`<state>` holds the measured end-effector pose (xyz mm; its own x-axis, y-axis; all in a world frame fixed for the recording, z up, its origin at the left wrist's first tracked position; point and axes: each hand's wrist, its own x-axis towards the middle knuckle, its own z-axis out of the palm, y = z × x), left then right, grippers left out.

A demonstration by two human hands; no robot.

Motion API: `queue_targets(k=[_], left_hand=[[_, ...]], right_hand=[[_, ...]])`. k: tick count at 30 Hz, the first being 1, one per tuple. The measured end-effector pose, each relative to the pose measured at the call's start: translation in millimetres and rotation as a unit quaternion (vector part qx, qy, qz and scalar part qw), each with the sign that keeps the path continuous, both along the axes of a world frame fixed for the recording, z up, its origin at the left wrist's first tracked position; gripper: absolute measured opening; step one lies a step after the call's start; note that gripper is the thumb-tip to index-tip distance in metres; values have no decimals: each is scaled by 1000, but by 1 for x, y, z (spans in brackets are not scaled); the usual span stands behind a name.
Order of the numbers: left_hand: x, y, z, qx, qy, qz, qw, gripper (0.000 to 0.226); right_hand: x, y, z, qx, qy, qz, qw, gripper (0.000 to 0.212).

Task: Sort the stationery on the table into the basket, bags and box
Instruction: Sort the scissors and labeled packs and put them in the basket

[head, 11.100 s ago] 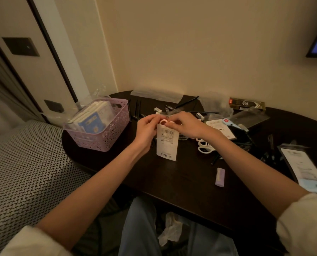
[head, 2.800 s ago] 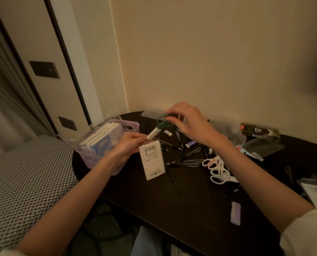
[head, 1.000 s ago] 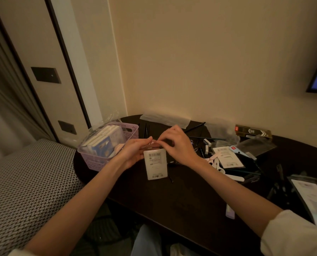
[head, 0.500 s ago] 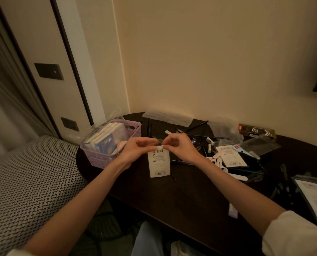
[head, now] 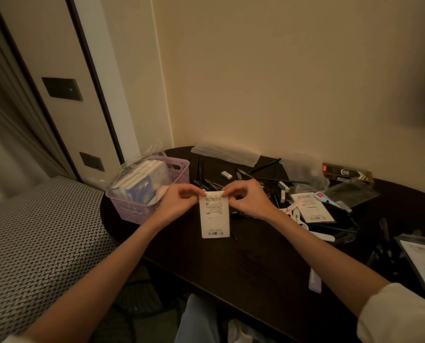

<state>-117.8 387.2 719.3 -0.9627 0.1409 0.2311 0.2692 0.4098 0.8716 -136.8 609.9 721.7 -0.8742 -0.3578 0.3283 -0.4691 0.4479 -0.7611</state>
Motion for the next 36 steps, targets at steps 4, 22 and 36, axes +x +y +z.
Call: queue_targets(k=[4,22,36], left_hand=[[0,8,0,-42,64,27,997,6],[-1,18,-16,33,-43,57,997,10],[24,-6,20,117,-49,51,991,3]], right_hand=[[1,-3,0,7,29,-16,999,11],[-1,-15,-7,28,-33,-46,998,25],[9,-25,33,-28,-53,24,998,15]])
